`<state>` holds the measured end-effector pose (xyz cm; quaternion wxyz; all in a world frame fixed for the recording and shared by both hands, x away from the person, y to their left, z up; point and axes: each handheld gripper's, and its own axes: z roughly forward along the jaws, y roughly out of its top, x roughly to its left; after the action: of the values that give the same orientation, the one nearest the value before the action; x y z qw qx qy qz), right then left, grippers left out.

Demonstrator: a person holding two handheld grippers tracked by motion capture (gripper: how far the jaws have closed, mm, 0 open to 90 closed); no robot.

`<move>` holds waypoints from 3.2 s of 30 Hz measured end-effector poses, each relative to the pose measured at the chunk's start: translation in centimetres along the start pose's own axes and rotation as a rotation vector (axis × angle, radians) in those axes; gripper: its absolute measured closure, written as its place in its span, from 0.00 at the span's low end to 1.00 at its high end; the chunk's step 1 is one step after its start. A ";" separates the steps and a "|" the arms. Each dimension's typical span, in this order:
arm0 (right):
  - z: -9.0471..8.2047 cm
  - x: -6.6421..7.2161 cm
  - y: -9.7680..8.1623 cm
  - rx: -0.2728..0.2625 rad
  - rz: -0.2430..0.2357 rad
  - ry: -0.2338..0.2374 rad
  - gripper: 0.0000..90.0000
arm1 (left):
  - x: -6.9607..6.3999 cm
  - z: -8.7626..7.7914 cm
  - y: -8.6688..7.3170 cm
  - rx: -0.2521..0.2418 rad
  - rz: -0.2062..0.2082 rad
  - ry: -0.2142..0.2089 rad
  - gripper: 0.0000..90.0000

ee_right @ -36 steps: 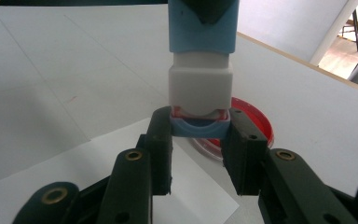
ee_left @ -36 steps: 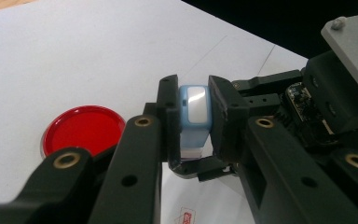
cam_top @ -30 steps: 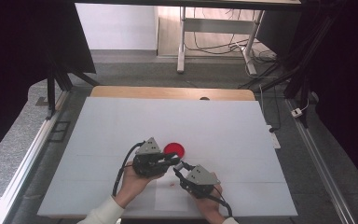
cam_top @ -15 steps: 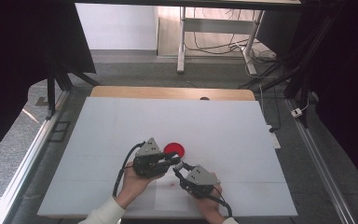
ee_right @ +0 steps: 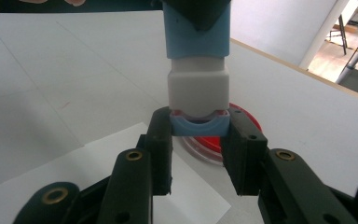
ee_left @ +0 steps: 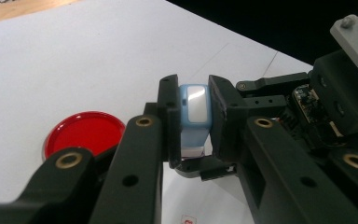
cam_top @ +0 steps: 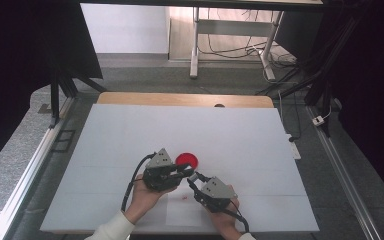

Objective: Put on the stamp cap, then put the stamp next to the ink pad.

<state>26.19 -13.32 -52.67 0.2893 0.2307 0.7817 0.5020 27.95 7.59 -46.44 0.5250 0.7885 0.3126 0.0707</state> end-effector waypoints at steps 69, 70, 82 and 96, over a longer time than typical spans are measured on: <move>0.1 -1.7 0.3 0.074 0.026 0.116 0.64 | 1.0 -0.4 -0.1 -0.004 -0.041 -0.025 0.84; 0.1 -1.8 0.3 0.078 0.028 0.121 0.63 | 1.1 -0.6 -0.1 -0.009 -0.042 -0.023 0.84; -1.7 -4.0 -0.6 0.142 0.068 0.145 0.58 | 2.3 -1.7 0.1 -0.003 -0.018 0.030 0.84; -7.0 -9.6 -3.1 0.186 0.136 0.076 0.56 | 4.8 -2.7 -0.4 0.033 -0.019 0.151 0.84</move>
<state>28.11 -25.34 -51.08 0.2020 0.2897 0.8180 0.4541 30.41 12.59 -46.67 0.4874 0.7864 0.3599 0.1199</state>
